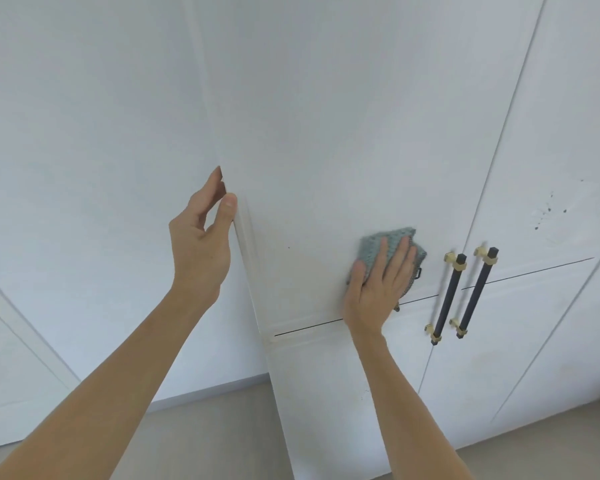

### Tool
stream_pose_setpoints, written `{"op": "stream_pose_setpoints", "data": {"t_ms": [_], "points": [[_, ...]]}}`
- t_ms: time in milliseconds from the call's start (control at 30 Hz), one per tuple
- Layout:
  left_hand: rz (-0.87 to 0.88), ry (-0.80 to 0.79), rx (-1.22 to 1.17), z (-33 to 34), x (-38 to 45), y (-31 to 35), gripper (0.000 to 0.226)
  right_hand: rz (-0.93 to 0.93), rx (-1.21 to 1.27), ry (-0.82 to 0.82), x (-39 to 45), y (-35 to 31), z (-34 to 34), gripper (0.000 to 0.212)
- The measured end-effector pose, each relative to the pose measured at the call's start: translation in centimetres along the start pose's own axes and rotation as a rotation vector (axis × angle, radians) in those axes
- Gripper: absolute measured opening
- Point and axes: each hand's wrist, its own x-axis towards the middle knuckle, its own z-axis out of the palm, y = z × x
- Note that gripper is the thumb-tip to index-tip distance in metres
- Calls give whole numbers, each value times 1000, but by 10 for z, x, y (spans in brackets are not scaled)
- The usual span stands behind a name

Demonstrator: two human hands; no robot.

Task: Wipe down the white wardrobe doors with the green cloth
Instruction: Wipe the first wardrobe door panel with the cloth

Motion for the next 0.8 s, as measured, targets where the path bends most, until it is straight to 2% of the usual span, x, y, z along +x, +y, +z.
{"op": "stream_pose_setpoints", "data": {"t_ms": [67, 133, 267, 333, 367, 500, 600, 667, 733, 800], "points": [[6, -10, -1, 2, 0, 0, 43, 225, 62, 71, 5, -14, 4, 55], [7, -6, 3, 1, 0, 0, 43, 256, 104, 58, -15, -38, 8, 56], [13, 4, -3, 5, -3, 2, 43, -98, 79, -196, -63, -31, 1, 58], [12, 16, -17, 8, -4, 2, 44, -205, 56, -194, -35, -1, -4, 56], [11, 20, -24, 10, -4, 1, 44, -198, 35, -156, -15, 13, -7, 55], [14, 29, -36, 15, -6, 0, 45, 151, 96, 55, 56, 30, -12, 56], [16, 55, -36, 16, -8, 1, 44, 361, 159, 95, 30, 4, -4, 57], [17, 62, -25, 17, -8, 2, 43, 328, 165, 23, -10, -13, 1, 58], [13, 63, -21, 18, -10, 3, 43, 191, 153, -95, -41, -14, 1, 59], [17, 62, -18, 17, -8, 2, 43, 109, 144, -117, -35, 1, 0, 58]]}}
